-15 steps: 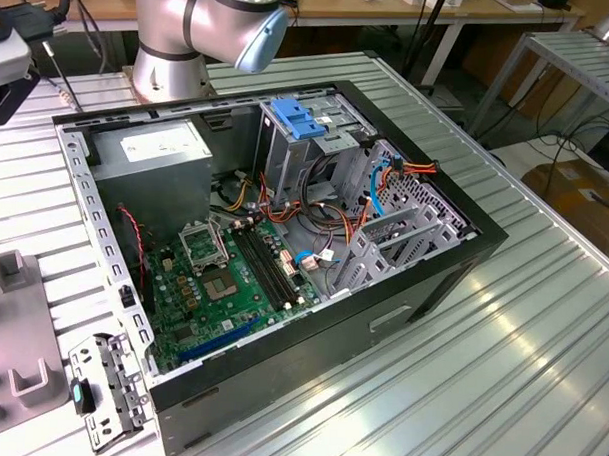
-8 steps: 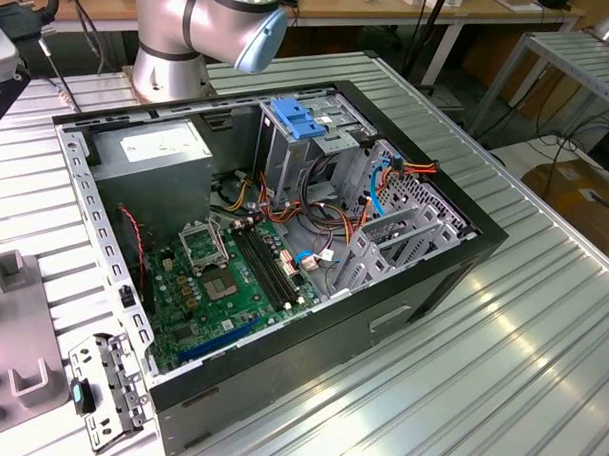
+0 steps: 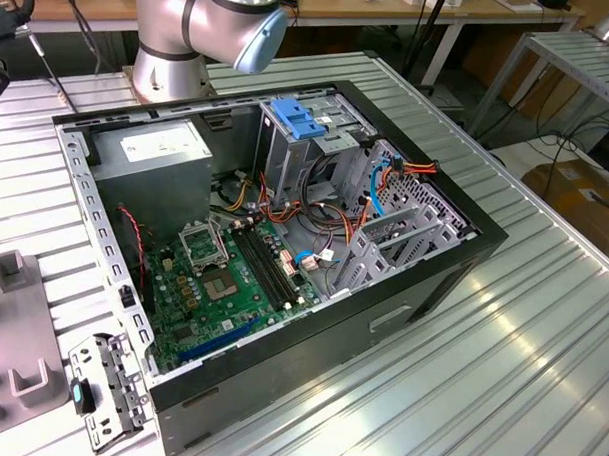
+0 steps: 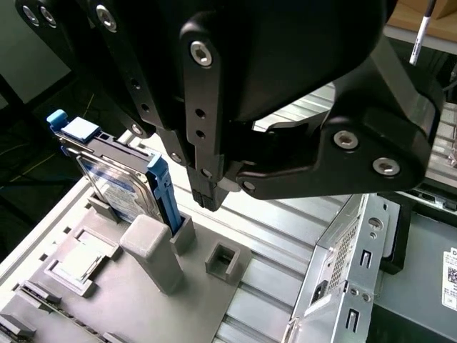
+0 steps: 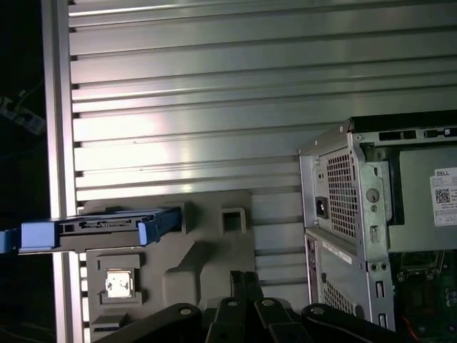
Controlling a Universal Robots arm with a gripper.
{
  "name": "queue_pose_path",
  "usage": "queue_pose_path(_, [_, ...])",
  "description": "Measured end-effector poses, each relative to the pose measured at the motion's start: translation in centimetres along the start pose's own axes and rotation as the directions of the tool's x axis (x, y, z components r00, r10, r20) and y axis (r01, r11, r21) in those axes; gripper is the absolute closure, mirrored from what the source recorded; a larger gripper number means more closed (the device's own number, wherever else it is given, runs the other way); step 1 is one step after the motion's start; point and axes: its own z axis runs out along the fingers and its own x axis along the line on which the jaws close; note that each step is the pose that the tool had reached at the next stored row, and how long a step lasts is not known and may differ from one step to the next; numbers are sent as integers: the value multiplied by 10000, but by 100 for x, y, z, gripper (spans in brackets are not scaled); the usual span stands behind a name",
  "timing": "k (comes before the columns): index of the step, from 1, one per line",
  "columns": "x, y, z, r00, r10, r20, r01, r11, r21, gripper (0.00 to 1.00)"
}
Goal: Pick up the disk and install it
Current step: 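Reach for the disk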
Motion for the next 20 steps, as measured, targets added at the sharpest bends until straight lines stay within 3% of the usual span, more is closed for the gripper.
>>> queue_pose_path(4, [52, -4, 1, 10000, 0, 0, 0, 10000, 0, 89])
queue_pose_path(9, [175, -13, 5, 10000, -1, -1, 1, 10000, 0, 89])
queue_pose_path(16, [496, -10, 16, 10000, 0, -1, 0, 10000, 0, 89])
queue_pose_path(20, [618, -11, 19, 10000, 0, -4, 0, 10000, 0, 89])
